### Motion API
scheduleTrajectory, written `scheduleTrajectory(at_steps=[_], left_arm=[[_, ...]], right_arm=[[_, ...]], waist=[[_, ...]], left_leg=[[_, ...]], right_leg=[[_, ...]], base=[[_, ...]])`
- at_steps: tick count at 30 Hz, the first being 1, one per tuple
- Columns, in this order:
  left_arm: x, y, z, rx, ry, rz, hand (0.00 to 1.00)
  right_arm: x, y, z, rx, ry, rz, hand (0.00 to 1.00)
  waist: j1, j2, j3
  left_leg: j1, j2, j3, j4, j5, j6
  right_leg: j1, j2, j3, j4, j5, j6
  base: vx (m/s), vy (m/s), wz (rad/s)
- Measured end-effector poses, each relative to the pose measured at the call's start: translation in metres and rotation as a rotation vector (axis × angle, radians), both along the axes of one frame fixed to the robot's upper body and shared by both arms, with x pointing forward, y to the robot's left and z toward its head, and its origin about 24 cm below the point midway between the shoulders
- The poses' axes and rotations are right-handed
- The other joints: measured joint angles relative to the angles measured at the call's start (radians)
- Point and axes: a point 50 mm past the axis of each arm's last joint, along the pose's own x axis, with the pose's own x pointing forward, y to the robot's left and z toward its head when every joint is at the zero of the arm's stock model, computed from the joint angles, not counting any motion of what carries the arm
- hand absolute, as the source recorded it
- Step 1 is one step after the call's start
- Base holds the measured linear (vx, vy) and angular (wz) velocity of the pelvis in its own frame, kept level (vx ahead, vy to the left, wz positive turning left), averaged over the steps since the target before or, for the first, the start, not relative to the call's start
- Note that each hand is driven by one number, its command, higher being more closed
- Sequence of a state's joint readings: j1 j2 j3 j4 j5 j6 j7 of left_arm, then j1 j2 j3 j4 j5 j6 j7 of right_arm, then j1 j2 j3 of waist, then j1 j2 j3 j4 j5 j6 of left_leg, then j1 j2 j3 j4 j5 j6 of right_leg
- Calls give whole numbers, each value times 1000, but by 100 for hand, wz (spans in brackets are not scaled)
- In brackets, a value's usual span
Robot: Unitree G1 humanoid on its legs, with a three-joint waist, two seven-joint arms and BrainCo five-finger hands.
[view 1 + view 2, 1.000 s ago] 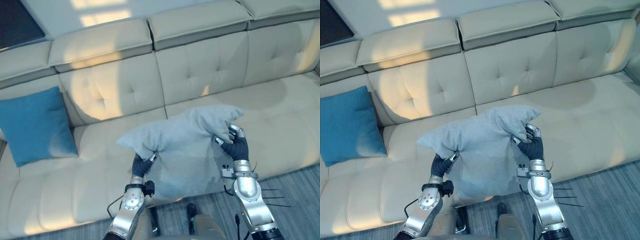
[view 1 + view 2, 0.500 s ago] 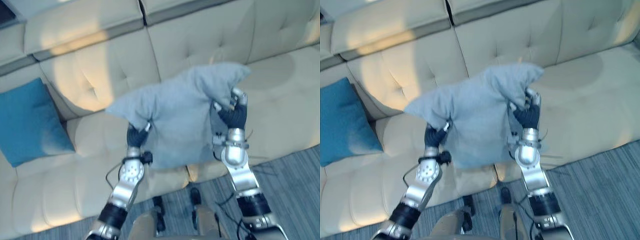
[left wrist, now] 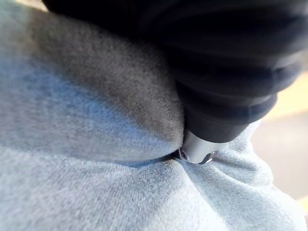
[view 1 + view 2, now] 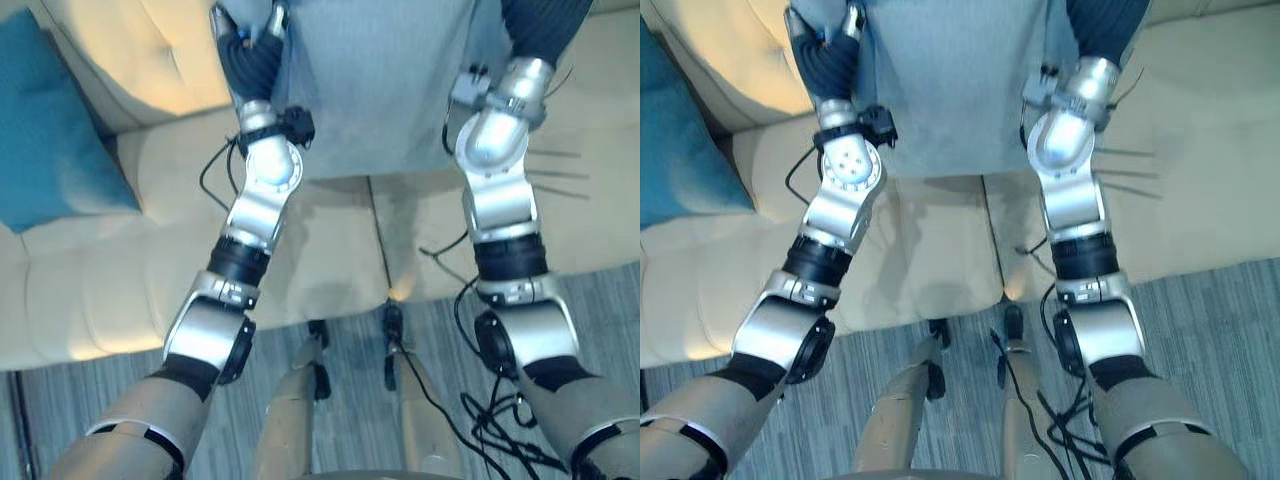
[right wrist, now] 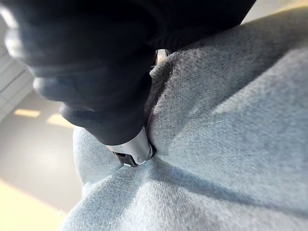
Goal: Pick up cushions and gather them together orderly.
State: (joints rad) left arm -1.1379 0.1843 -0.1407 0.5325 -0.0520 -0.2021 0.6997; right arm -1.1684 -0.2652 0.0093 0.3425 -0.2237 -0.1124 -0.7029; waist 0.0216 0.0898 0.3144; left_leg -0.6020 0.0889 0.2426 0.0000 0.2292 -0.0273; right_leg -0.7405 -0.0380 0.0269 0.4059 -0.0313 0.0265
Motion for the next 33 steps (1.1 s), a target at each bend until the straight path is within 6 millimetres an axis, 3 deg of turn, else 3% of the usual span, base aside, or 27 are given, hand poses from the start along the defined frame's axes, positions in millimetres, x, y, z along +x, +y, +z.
scheduleTrajectory(at_steps=[5, 6, 7, 11, 21, 25, 26, 30, 31, 33], left_arm=[[10, 3, 20, -40, 26, -13, 100], [12, 4, 20, -40, 38, -13, 100], [15, 6, 19, -42, 50, -13, 0], [24, 20, 9, -76, 118, 3, 0], [29, 48, 9, -23, 154, 4, 0], [25, 84, 4, 11, 157, 63, 0], [19, 103, -5, -6, 151, 83, 0], [4, 139, -41, -42, 175, 116, 0], [1, 145, -55, -46, 199, 111, 0], [-12, 150, -98, -29, 287, 90, 0]], right_arm=[[13, 1, 24, -2, 50, 14, 100], [16, 1, 24, -13, 68, 13, 0], [19, 1, 26, -29, 84, 7, 0], [30, 2, 26, -52, 160, 43, 0], [41, -11, 28, -106, 261, 120, 0], [33, -35, 29, -126, 239, 114, 0], [25, -52, 22, -156, 215, 92, 0], [11, -100, -10, -147, 249, 14, 0], [8, -109, -23, -146, 279, 9, 0], [1, -122, -69, -165, 384, 16, 0]], waist=[[3, 0, 51], [3, -1, 53], [3, 0, 57], [4, -1, 69], [-5, -4, 72], [-6, -22, 83], [-8, -22, 83], [-8, -23, 84], [-8, -23, 83], [-9, -26, 82]], left_leg=[[-82, 10, -23, 11, 17, -23], [-97, 14, -25, 14, 17, -23], [-107, 16, -25, 16, 18, -25], [-146, 18, -24, 28, 18, -25], [-151, 18, -19, 36, 17, -26], [-114, 17, 14, 26, 11, -26], [-88, 16, 18, 16, 6, -19], [-24, 16, 23, 14, -7, -1], [-7, 14, 24, 14, -10, 3], [40, 8, 25, 14, -18, 8]], right_leg=[[-74, 5, -22, 29, 0, 0], [-84, 7, -26, 29, 0, 0], [-92, 9, -27, 29, 0, 0], [-124, 10, -26, 29, 0, 0], [-135, 8, -20, 64, -9, -11], [-113, 8, 2, 63, -9, -10], [-89, 8, 2, 58, -11, -8], [-13, 7, 2, 28, -15, -5], [5, 6, 2, 26, -20, -3], [52, -1, 2, 27, -35, -1]], base=[[5, -44, 15], [21, -44, 14], [36, -39, 7], [49, -27, 3], [23, -27, 3], [-2, -29, -11], [18, -25, -9], [61, -33, -4], [75, -33, 1], [78, -36, 4]])
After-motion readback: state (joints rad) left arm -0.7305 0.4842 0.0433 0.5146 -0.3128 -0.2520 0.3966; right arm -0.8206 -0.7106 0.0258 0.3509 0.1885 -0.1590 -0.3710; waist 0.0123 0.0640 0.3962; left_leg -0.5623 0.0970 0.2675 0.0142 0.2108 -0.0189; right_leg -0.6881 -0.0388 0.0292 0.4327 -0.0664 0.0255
